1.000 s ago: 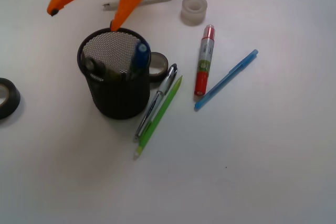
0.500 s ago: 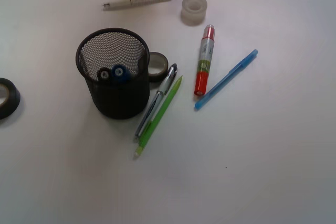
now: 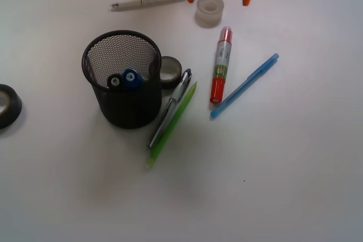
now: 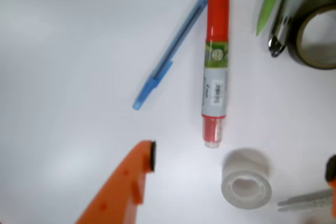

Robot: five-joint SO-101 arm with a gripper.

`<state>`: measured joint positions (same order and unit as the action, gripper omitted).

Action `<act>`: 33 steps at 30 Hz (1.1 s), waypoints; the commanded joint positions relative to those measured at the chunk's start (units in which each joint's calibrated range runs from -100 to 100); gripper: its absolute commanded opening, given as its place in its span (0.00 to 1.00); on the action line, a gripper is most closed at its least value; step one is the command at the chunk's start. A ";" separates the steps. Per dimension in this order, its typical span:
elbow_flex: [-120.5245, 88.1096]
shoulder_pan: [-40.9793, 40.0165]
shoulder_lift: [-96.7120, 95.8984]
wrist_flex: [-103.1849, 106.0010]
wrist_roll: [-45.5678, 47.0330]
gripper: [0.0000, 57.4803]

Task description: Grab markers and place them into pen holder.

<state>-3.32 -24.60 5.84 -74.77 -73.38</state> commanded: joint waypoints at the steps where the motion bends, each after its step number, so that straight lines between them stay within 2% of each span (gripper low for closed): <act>1: -1.02 -1.53 -4.60 -0.47 -0.44 0.62; 10: -0.84 -2.05 -20.50 13.09 4.00 0.62; 25: -0.48 -0.63 -31.21 15.19 3.81 0.62; 28: -0.57 -0.63 -32.91 18.17 3.76 0.55; 33: -0.75 -0.71 -35.63 23.50 3.86 0.38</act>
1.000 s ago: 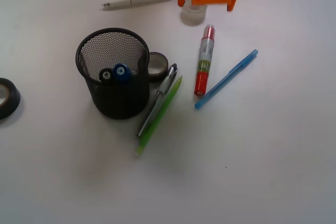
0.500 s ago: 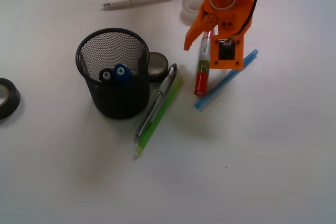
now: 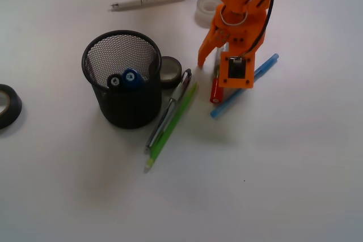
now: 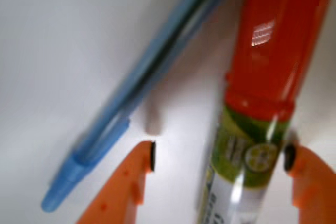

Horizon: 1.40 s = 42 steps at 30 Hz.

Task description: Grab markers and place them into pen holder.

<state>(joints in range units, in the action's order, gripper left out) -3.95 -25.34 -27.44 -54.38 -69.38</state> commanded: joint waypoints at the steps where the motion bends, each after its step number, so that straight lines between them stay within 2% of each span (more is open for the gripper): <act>1: 0.06 0.03 -2.61 3.38 -0.05 0.34; 2: 0.06 0.03 -2.69 3.64 0.05 0.29; 3: 0.06 0.11 -2.61 3.64 0.05 0.18; 6: 0.06 0.18 -2.52 3.64 0.15 0.01; 15: 0.33 0.63 -1.84 3.20 0.29 0.01; 23: 12.47 3.10 11.93 -1.87 9.43 0.01; 31: 21.25 13.72 25.53 -1.70 17.88 0.01; 36: 21.07 23.59 34.03 -1.70 22.27 0.01; 42: 11.29 29.87 38.02 6.27 20.61 0.01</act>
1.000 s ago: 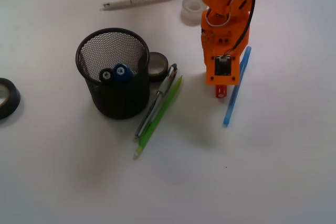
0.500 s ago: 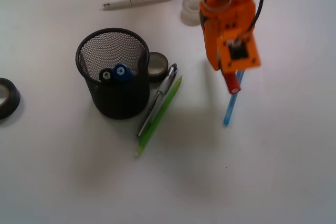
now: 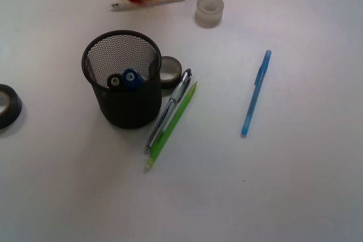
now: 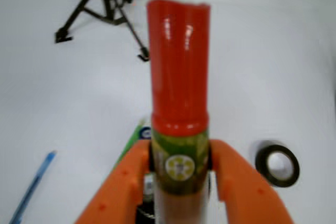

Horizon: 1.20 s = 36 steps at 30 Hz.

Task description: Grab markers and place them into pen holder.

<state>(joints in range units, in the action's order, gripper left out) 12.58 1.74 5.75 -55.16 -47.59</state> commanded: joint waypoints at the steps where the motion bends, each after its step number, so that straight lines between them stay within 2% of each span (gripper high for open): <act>1: -8.96 2.78 6.02 11.15 -1.56 0.01; 7: -34.86 2.64 15.46 40.64 -3.22 0.01; 15: -43.92 1.14 13.59 53.59 -6.35 0.01; 24: -61.04 1.66 8.40 84.82 -9.08 0.01; 36: -65.75 1.21 9.68 88.50 -4.74 0.01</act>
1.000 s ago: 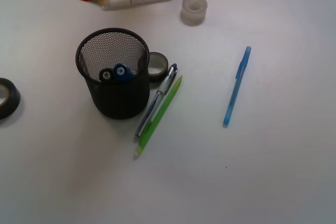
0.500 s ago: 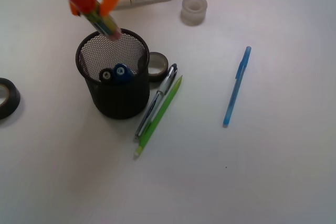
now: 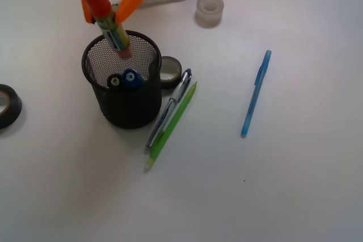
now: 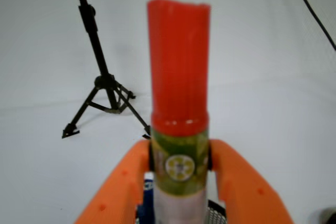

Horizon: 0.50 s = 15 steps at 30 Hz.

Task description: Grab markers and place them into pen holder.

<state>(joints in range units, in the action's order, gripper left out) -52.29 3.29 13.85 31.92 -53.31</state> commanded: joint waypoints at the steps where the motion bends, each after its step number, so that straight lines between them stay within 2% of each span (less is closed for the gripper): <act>1: -1.51 -0.26 1.58 1.41 1.03 0.03; 2: -2.06 -0.26 1.58 1.41 1.07 0.08; 5: -3.42 -0.49 1.58 2.29 2.34 0.33; 7: -3.69 -0.71 1.58 5.26 2.64 0.44; 15: -2.69 -0.49 1.83 7.27 4.00 0.46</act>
<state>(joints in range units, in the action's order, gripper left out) -56.24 2.92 13.85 37.80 -50.62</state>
